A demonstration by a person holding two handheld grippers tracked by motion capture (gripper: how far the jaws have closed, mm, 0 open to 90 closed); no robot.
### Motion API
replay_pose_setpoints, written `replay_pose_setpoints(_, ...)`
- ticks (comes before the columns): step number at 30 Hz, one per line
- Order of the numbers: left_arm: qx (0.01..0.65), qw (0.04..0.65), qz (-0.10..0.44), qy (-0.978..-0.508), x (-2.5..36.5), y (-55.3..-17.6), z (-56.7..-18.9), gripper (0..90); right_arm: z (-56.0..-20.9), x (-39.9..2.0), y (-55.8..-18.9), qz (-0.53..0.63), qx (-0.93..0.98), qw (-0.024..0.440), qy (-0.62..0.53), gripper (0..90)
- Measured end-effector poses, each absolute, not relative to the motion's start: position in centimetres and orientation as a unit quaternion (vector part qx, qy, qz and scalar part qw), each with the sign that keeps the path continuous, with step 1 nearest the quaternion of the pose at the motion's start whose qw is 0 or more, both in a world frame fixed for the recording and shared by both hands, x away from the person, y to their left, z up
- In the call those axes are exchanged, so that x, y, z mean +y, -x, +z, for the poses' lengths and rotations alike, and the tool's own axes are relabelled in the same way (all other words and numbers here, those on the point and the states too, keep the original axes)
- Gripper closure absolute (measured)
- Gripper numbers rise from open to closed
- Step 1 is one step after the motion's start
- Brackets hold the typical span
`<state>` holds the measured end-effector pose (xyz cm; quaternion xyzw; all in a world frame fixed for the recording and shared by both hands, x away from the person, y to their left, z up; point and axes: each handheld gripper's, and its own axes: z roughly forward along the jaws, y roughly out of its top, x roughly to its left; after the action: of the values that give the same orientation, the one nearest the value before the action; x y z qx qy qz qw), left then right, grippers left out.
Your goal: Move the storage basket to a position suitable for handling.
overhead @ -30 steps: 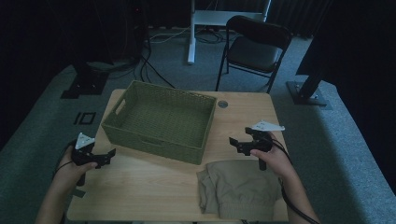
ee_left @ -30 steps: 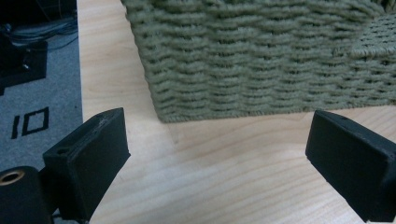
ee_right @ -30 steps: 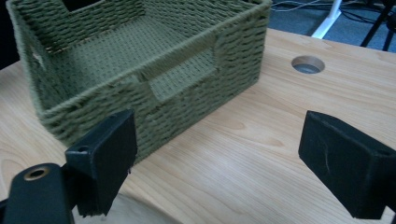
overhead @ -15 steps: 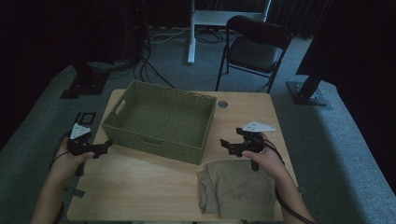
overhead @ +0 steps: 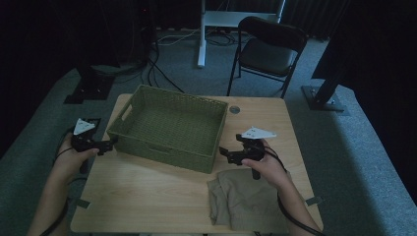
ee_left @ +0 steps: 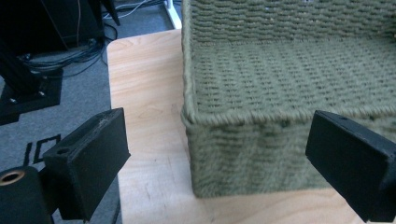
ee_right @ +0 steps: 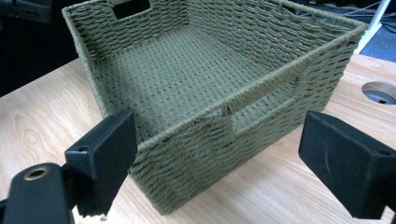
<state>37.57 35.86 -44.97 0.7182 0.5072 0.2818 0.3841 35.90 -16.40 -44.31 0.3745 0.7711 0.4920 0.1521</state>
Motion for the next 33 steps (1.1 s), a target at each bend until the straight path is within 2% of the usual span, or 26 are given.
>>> replay_pose_setpoints(10, 0.524, 0.400, 0.276, -0.699, 36.2, -39.5, -45.4, 4.8, -44.5, -14.3, -36.0, 0.492, 0.768, 0.158, -0.379, 13.9)
replay_pose_setpoints(12, 0.528, 0.409, 0.283, -0.688, 36.3, -39.6, -45.2, 10.5, -44.6, -13.9, -36.0, 0.492, 0.768, 0.156, -0.379, 14.8)
replay_pose_setpoints(14, 0.527, 0.407, 0.287, -0.689, 36.4, -39.8, -45.2, 10.7, -44.7, -13.5, -36.0, 0.495, 0.767, 0.153, -0.378, 14.8)
replay_pose_setpoints(19, 0.538, 0.406, 0.287, -0.681, 36.5, -40.2, -46.0, 20.9, -45.0, -12.7, -35.9, 0.494, 0.756, 0.160, -0.398, 17.9)
replay_pose_setpoints(21, 0.546, 0.409, 0.292, -0.671, 36.5, -40.4, -46.2, 25.4, -45.1, -12.4, -35.7, 0.494, 0.752, 0.158, -0.406, 22.1)
replay_pose_setpoints(22, 0.548, 0.409, 0.290, -0.669, 36.5, -40.5, -46.3, 33.6, -45.1, -12.2, -35.7, 0.491, 0.752, 0.162, -0.408, 24.2)
replay_pose_setpoints(23, 0.554, 0.413, 0.289, -0.663, 36.5, -40.6, -46.4, 36.4, -45.2, -12.1, -35.7, 0.482, 0.756, 0.168, -0.409, 30.8)
replay_pose_setpoints(26, 0.561, 0.413, 0.297, -0.653, 36.5, -40.8, -46.5, 46.6, -45.3, -11.8, -35.8, 0.473, 0.753, 0.175, -0.422, 36.4)
replay_pose_setpoints(33, 0.564, 0.391, 0.299, -0.663, 36.0, -41.5, -46.7, 53.3, -45.9, -10.7, -35.8, 0.456, 0.758, 0.191, -0.426, 40.6)
